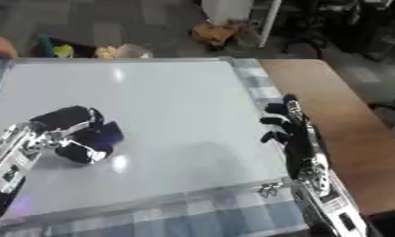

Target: Wipe the whiteboard clean with a brush.

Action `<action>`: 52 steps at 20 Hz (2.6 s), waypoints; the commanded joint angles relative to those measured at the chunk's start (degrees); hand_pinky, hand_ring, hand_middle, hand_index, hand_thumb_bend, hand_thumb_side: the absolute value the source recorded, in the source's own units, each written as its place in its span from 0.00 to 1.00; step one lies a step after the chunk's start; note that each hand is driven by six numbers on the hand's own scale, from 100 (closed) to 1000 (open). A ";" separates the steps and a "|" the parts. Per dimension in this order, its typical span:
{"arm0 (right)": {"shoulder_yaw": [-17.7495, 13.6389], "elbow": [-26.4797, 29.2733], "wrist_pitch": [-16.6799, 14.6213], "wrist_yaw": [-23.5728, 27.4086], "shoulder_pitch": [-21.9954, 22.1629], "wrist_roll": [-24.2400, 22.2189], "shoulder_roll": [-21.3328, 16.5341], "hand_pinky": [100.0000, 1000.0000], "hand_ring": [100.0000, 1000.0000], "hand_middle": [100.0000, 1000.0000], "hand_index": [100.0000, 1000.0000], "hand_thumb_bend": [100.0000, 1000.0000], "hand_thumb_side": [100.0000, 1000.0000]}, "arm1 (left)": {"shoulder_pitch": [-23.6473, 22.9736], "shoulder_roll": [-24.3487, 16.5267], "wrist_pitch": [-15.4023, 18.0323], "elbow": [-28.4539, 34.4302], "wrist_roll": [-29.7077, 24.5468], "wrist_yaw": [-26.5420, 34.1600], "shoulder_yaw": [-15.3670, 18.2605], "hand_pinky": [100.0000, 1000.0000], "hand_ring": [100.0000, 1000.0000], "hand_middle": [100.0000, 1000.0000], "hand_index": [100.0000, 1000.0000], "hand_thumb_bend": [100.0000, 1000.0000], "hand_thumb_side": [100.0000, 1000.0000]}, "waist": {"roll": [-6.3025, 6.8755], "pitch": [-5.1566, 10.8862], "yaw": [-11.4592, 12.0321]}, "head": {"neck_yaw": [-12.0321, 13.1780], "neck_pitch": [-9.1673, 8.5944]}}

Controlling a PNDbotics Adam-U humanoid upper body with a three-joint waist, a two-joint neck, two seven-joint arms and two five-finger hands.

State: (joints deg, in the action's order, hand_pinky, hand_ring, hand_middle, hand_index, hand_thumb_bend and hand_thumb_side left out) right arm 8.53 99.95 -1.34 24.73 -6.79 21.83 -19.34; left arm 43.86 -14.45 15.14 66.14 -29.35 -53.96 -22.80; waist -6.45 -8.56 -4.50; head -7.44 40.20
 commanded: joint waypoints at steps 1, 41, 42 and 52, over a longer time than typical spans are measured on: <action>-0.28 0.81 -0.09 -0.35 -0.53 -0.30 -0.76 0.27 0.57 0.61 0.61 0.00 0.79 | 1.03 0.43 1.10 2.91 -2.27 2.71 -2.66 0.52 0.51 0.49 0.23 0.64 0.33 | 0.26 0.52 -0.21 | 0.18 -0.30; -0.50 0.06 -0.28 -0.52 0.20 -0.43 -1.55 0.27 0.57 0.61 0.61 0.00 0.79 | 2.19 -11.46 -5.78 25.93 -10.33 21.51 -1.77 0.54 0.51 0.49 0.34 0.75 0.49 | 1.44 2.20 1.58 | -0.71 -0.15; -0.57 0.04 -0.28 -0.55 0.31 -0.37 -1.58 0.27 0.57 0.61 0.61 0.00 0.79 | 1.45 -12.35 -6.28 26.92 -9.83 21.88 -0.95 0.54 0.51 0.49 0.34 0.75 0.49 | 1.45 2.16 1.84 | -0.81 -0.10; -0.65 -0.08 -0.53 -0.70 0.21 -0.23 -1.37 0.27 0.57 0.61 0.61 0.00 0.79 | -7.41 -17.83 -13.51 33.41 -2.06 27.05 10.01 0.54 0.47 0.46 0.32 0.76 0.47 | 1.53 1.62 3.41 | -1.64 -0.33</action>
State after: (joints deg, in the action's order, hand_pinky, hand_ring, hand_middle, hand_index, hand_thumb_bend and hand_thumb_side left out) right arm 8.47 99.54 -1.59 24.44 -6.06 21.70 -19.44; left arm 35.83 -30.58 2.51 98.22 -32.60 -27.86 -14.95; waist -5.13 -7.46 -1.01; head -8.79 40.20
